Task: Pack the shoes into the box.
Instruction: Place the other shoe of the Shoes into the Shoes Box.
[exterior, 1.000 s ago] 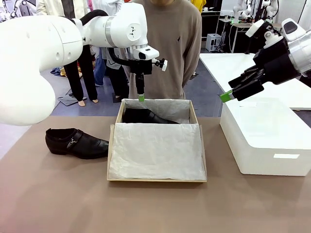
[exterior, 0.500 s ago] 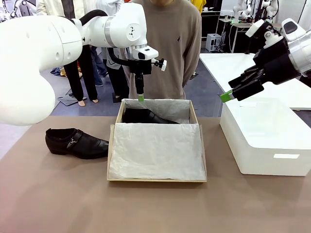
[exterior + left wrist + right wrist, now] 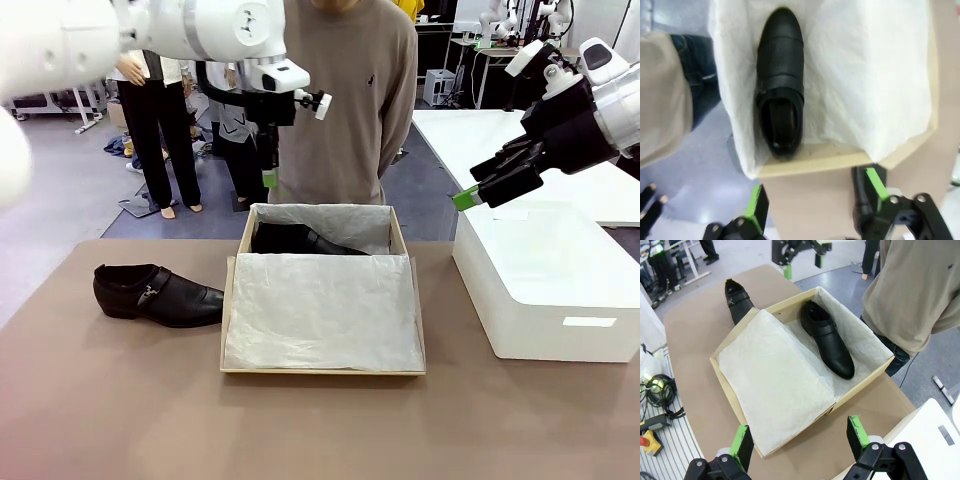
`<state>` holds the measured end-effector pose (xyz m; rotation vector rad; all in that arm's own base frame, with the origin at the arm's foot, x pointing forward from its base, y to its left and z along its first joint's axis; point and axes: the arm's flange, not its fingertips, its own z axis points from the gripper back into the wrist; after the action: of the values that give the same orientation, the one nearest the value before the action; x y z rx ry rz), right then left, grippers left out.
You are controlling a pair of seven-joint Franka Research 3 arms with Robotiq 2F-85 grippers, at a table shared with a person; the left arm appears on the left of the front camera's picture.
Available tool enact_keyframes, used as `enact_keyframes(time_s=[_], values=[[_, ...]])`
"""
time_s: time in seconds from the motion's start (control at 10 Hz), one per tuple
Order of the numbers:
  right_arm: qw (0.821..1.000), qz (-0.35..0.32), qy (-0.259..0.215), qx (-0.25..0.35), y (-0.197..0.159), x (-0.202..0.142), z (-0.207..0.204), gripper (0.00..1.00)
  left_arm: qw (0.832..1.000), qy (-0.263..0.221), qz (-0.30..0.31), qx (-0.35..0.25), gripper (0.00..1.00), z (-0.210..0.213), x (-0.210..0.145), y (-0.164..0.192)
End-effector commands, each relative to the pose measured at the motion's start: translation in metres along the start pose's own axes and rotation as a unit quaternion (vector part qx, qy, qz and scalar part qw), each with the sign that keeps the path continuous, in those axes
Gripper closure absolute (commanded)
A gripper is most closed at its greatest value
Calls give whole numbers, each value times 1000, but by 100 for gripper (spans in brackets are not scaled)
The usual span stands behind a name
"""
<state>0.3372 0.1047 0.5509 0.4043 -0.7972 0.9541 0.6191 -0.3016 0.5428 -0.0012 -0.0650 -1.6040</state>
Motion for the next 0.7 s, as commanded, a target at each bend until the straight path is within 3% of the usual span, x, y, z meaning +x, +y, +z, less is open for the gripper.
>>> enact_keyframes(time_s=[0.0, 0.4, 0.6], values=[[1000, 1, -7, 7, -1, 0, -1, 0, 999, -11, -32, 14, 0, -11, -60, -48], [1000, 1, -7, 7, -1, 0, -1, 0, 999, -15, -24, 26, 0, -1, -150, -50], [1000, 1, -7, 7, -1, 0, -1, 0, 999, -19, 9, 32, 0, -5, -179, -47]])
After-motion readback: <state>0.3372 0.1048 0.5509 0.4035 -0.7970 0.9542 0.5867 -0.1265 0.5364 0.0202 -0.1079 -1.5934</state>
